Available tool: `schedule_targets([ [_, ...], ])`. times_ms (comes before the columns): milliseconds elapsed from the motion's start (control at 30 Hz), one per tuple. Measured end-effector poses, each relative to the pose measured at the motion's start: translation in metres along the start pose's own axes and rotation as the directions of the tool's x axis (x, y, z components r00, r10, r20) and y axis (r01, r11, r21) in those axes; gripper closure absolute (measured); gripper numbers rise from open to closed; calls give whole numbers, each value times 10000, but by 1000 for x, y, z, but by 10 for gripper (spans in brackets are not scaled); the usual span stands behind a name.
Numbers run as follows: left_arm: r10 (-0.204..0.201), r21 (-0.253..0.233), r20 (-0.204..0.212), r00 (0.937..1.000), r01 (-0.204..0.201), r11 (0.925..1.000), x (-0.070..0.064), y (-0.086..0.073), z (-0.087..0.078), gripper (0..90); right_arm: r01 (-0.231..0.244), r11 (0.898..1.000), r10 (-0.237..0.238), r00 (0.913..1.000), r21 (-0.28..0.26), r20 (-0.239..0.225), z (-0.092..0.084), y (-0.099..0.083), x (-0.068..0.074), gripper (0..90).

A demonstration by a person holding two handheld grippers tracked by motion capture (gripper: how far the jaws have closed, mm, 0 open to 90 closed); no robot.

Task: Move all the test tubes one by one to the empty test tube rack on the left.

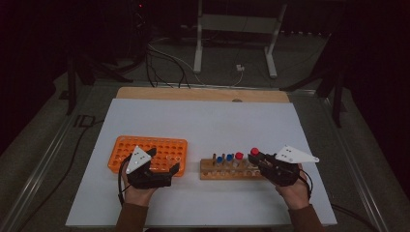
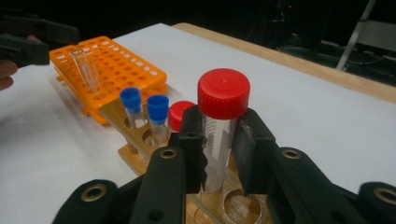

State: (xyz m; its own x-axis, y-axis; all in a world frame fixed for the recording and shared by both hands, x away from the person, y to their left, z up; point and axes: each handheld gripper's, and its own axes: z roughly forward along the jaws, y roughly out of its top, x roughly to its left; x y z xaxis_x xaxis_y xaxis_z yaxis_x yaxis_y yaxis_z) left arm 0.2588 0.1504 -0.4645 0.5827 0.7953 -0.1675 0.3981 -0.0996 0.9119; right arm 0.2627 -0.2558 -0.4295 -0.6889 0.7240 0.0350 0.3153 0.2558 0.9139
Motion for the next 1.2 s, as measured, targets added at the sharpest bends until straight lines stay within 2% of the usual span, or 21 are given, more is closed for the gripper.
schedule_targets([
  [167,-35,73,116,9999,34,10000,0,0,1,7,86,9998,-86,10000,-203,11,-5,4,1,750],
  [367,-29,-57,108,9999,30,10000,-3,2,0,7,183,9985,-184,9998,-510,-4,-12,11,3,750],
  [567,84,-184,280,9996,-79,9998,-8,6,-1,11,236,9968,-261,9992,-763,-307,-18,19,10,750],
  [800,353,-421,594,9976,-329,9986,-21,13,-1,27,470,9960,-515,9969,-755,-596,-18,23,19,750],
  [1000,508,-461,802,9955,-472,9978,-31,17,1,32,325,9969,-398,9939,-722,-1025,-15,24,25,749],
  [1200,653,-422,1074,9921,-611,9972,-42,18,4,43,237,9985,-306,9889,-491,-1453,-3,21,34,749],
])
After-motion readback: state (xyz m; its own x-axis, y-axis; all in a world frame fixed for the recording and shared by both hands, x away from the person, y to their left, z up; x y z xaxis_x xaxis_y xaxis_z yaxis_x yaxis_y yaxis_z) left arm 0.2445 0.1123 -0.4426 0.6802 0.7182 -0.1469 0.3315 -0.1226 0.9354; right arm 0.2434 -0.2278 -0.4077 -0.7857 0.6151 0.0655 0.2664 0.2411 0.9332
